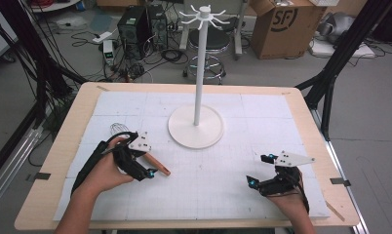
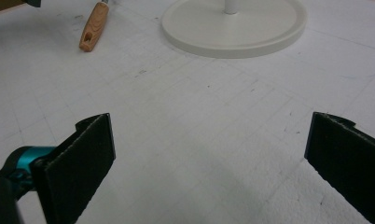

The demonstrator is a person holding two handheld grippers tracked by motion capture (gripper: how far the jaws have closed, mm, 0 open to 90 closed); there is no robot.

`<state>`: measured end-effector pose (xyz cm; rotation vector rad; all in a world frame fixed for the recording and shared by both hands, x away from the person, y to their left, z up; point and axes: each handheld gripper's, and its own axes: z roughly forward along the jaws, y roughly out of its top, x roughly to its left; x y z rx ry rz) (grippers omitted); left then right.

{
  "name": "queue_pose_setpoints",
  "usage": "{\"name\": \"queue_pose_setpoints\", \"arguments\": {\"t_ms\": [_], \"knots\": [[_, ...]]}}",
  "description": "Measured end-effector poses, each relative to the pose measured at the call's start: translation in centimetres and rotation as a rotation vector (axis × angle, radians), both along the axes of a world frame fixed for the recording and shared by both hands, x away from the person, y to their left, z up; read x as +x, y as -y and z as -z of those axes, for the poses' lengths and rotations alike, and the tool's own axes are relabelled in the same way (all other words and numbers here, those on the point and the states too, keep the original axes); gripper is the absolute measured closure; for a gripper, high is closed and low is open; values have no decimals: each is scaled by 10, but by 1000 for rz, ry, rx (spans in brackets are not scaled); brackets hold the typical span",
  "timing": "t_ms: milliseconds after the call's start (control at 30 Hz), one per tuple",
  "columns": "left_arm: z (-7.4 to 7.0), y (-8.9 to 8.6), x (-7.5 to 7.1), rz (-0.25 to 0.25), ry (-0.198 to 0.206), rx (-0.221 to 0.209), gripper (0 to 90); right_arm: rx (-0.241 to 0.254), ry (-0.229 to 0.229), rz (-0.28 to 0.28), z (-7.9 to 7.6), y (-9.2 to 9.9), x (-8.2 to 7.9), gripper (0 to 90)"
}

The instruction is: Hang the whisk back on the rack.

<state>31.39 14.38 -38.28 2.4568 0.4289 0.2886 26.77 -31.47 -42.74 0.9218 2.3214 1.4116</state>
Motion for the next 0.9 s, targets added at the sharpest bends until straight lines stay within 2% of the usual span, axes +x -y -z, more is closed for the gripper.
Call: {"name": "queue_pose_setpoints", "arguments": {"t_ms": [167,267,400,533,767,900], "knots": [[4,7,10,25,-37,72,195,-1,-1,2,0,1,1,4],[8,10,17,23,-57,80,199,1,-3,5,0,2,1,4],[18,13,23,27,-71,138,206,-1,2,3,0,2,1,4],[25,18,27,34,-96,145,212,-1,-4,3,0,1,0,4],[38,22,37,51,-153,194,206,-13,-7,2,1,-1,0,4],[40,21,38,48,-149,207,206,-13,-6,2,2,-1,1,4]]}}
